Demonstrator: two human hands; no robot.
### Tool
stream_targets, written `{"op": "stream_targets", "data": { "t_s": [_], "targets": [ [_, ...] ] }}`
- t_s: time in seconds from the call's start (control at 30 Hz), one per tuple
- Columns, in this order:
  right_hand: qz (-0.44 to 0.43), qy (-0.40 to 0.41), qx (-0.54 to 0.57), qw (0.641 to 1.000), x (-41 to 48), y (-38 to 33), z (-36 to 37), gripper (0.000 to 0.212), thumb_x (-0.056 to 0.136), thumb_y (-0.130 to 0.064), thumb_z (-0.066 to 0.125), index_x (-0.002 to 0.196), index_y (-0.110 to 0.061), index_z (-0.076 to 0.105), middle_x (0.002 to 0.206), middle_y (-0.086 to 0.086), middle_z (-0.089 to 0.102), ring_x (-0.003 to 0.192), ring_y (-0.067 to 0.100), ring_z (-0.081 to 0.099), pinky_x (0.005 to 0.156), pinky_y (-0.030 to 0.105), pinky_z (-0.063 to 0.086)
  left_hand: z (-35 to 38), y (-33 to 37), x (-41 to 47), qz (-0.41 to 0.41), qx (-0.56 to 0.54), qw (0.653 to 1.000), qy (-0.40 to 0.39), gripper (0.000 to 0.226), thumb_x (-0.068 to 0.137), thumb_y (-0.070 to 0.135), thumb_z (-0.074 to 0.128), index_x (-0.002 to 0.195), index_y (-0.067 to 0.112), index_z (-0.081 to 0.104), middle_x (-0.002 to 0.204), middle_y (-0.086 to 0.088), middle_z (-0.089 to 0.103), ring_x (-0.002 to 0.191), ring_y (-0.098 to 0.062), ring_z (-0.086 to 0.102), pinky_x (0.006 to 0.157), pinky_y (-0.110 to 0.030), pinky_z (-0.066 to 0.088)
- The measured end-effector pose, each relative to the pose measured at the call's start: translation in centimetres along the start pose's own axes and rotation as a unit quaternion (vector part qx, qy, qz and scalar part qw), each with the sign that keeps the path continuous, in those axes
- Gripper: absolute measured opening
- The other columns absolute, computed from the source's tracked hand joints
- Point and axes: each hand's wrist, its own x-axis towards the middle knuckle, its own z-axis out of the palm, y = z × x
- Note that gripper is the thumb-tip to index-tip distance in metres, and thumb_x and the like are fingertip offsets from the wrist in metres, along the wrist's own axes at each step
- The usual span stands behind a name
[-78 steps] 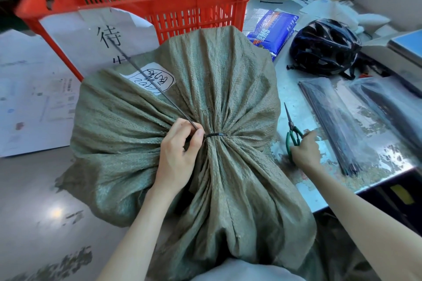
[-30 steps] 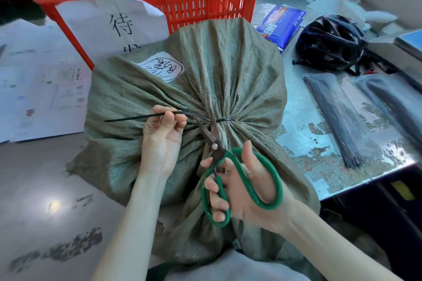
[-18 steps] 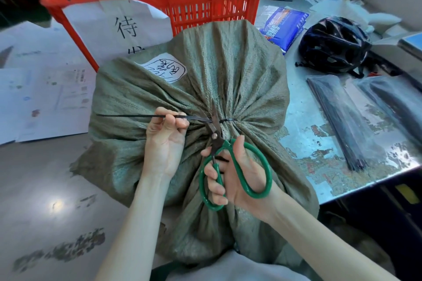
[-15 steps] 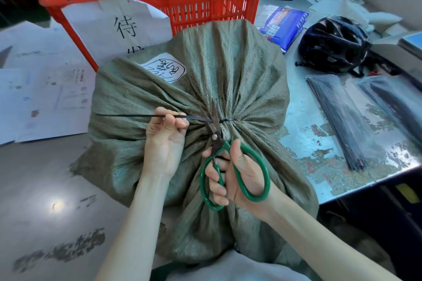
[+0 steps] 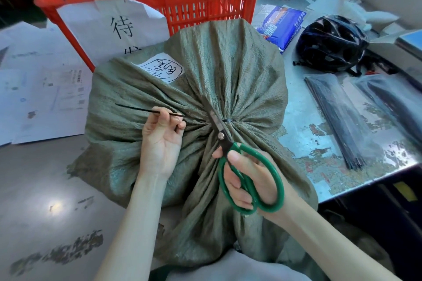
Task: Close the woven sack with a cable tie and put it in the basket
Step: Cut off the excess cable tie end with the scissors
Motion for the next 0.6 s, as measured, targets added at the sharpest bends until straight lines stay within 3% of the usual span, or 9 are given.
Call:
{"op": "stream_targets", "data": {
  "t_s": [0.1, 0.2, 0.33, 0.4, 0.5, 0.6],
  "targets": [
    [-0.057, 0.109, -0.069, 0.990, -0.2, -1.2, -0.4, 0.042, 0.100, -0.022, 0.043, 0.080, 0.015, 0.044, 0.048, -0.001, 0.042, 0.035, 0.007, 0.039, 0.038, 0.018, 0.034, 0.5, -0.1, 0.1, 0.002, -0.004, 1.000, -0.005, 0.019, 0.062, 0.024, 0.084, 0.076, 0.023, 0.072, 0.067, 0.010, 0.066, 0.061, -0.005, 0.060, 0.063, -0.019, 0.046],
    [-0.141, 0.197, -0.151, 0.958, -0.2, -2.7, -1.7, 0.010, 0.094, -0.008, 0.047, 0.089, -0.007, 0.055, 0.051, 0.003, 0.045, 0.034, 0.009, 0.041, 0.038, 0.020, 0.035, 0.7, -0.1, 0.0, 0.000, 0.025, 1.000, 0.001, 0.014, 0.063, 0.023, 0.081, 0.073, 0.023, 0.071, 0.065, 0.010, 0.066, 0.059, -0.005, 0.060, 0.063, -0.018, 0.047],
    [-0.195, 0.287, -0.176, 0.921, 0.1, -4.7, -4.7, 0.006, 0.089, -0.005, 0.057, 0.085, -0.010, 0.058, 0.044, -0.008, 0.049, 0.032, 0.009, 0.040, 0.035, 0.019, 0.034, 0.7, -0.1, 0.2, -0.020, 0.019, 1.000, 0.002, 0.020, 0.064, 0.022, 0.083, 0.073, 0.018, 0.065, 0.060, 0.005, 0.058, 0.057, -0.008, 0.054, 0.062, -0.019, 0.046],
    [-0.214, 0.335, -0.189, 0.898, 0.3, -5.5, -6.5, 0.007, 0.087, -0.005, 0.063, 0.093, -0.007, 0.061, 0.046, -0.005, 0.048, 0.032, 0.011, 0.037, 0.033, 0.019, 0.029, 0.7, -0.1, 0.2, -0.021, 0.034, 0.999, -0.002, 0.018, 0.068, 0.023, 0.079, 0.069, 0.016, 0.063, 0.056, 0.003, 0.055, 0.055, -0.009, 0.051, 0.062, -0.019, 0.045],
    [-0.204, 0.392, -0.176, 0.879, 0.6, -6.1, -9.5, 0.018, 0.084, -0.005, 0.067, 0.100, -0.008, 0.060, 0.049, -0.006, 0.049, 0.035, 0.011, 0.039, 0.035, 0.020, 0.031, 1.0, -0.1, 0.1, -0.018, 0.064, 0.998, -0.005, 0.021, 0.078, 0.024, 0.069, 0.062, 0.017, 0.059, 0.050, 0.002, 0.050, 0.054, -0.010, 0.046, 0.063, -0.020, 0.042],
    [-0.185, 0.441, -0.175, 0.861, 0.6, -6.1, -12.0, 0.027, 0.083, -0.005, 0.069, 0.105, -0.015, 0.059, 0.063, -0.002, 0.056, 0.042, 0.009, 0.046, 0.041, 0.021, 0.039, 1.4, -0.2, 0.2, -0.018, 0.076, 0.997, 0.002, 0.039, 0.093, 0.018, 0.050, 0.055, 0.017, 0.060, 0.046, 0.002, 0.048, 0.052, -0.010, 0.043, 0.061, -0.020, 0.040]
  ]
}}
